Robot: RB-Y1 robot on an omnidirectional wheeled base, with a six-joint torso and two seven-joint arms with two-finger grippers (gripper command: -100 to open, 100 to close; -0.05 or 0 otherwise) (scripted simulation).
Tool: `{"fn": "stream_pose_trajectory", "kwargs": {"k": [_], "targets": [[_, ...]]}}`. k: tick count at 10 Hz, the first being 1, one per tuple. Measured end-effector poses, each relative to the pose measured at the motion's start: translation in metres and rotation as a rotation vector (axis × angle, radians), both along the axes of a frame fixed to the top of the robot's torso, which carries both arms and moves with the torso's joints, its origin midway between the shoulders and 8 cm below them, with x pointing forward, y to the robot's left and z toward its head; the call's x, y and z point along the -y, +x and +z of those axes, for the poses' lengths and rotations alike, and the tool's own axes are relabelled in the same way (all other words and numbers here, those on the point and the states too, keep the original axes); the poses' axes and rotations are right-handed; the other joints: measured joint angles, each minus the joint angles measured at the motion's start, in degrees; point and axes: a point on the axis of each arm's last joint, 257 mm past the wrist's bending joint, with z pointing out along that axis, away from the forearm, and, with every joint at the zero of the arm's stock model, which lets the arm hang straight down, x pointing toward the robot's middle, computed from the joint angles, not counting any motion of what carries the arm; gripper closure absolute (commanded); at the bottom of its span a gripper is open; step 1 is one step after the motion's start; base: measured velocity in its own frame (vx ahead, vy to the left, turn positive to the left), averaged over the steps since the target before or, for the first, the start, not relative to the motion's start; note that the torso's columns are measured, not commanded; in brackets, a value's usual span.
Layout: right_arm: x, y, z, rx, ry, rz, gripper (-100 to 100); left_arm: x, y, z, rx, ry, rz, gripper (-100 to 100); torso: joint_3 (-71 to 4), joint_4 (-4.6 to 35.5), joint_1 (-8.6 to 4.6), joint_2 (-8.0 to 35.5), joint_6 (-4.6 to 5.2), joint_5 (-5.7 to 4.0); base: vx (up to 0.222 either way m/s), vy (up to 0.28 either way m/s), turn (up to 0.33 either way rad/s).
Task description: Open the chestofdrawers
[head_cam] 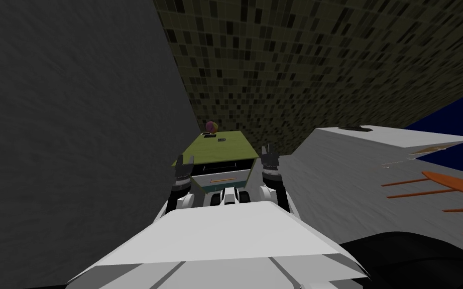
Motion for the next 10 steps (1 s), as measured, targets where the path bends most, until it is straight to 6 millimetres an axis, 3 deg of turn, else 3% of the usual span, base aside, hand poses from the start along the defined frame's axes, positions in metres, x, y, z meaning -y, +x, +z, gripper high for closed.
{"fn": "stream_pose_trajectory", "kwargs": {"k": [10], "targets": [[0.0,0.0,0.0,0.0,0.0,0.0,0,-0.008,-0.008,-0.044,0.015,0.043,-0.003,-100,-0.3,-0.6,-0.01,-0.7,0.24,0.34,0.014,-0.024,0.003]]}}
